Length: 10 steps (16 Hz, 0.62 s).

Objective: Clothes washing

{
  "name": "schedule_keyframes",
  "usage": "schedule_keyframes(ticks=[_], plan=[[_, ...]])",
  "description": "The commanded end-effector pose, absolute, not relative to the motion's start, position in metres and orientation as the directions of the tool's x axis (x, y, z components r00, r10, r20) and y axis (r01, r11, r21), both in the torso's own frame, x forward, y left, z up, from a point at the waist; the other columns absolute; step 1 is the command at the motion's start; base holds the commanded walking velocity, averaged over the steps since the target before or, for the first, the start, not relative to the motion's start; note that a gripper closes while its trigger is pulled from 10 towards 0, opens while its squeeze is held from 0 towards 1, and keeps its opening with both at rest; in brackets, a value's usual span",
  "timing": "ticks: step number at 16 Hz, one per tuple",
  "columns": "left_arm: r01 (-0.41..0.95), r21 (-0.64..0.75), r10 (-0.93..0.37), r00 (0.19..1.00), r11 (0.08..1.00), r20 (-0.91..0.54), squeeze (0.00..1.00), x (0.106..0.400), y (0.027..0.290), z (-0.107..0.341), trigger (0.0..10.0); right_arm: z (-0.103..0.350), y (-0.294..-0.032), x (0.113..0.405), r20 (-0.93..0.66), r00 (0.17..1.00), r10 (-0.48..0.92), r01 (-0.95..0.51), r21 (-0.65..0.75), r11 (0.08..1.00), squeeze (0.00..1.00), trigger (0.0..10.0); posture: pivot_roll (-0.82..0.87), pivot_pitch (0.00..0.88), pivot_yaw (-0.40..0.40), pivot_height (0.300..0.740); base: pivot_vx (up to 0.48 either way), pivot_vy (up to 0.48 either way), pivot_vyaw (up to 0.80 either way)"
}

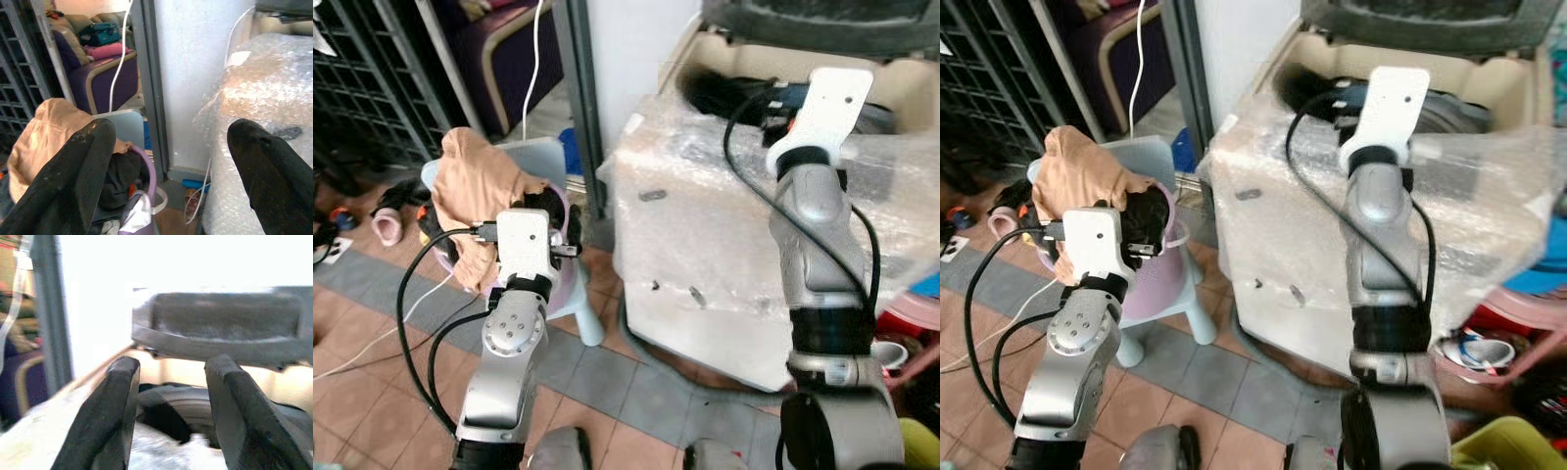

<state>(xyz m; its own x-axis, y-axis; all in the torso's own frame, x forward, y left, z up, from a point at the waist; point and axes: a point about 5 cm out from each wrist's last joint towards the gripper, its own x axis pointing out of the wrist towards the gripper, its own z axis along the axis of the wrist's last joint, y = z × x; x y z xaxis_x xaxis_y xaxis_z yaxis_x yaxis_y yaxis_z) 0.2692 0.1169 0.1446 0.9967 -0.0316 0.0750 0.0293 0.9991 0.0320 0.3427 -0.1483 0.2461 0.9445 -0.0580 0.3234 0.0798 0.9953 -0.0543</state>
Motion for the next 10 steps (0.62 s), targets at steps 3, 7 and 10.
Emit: schedule_keyframes(ticks=[3,7,10], plan=[[-0.015,0.037,0.013,0.998,0.999,0.056,0.0,0.273,0.122,0.142,10.0,0.241,-0.123,0.328,0.336,0.938,0.081,-0.063,-0.063,0.996,1.0,10.0,-0.03,0.078,0.068,0.74,0.0,0.0,0.0],[-0.004,0.031,0.003,0.998,1.0,0.058,0.0,0.273,0.122,0.143,10.0,0.228,-0.116,0.307,0.328,0.926,0.186,-0.155,-0.119,0.981,1.0,10.0,-0.03,0.073,0.075,0.74,0.0,0.24,0.0],[-0.004,0.029,0.002,0.998,1.0,0.062,0.0,0.271,0.125,0.144,10.0,0.209,-0.124,0.294,0.267,0.942,0.201,-0.156,-0.181,0.971,0.44,10.0,-0.03,0.075,0.076,0.74,0.0,0.48,0.0]])
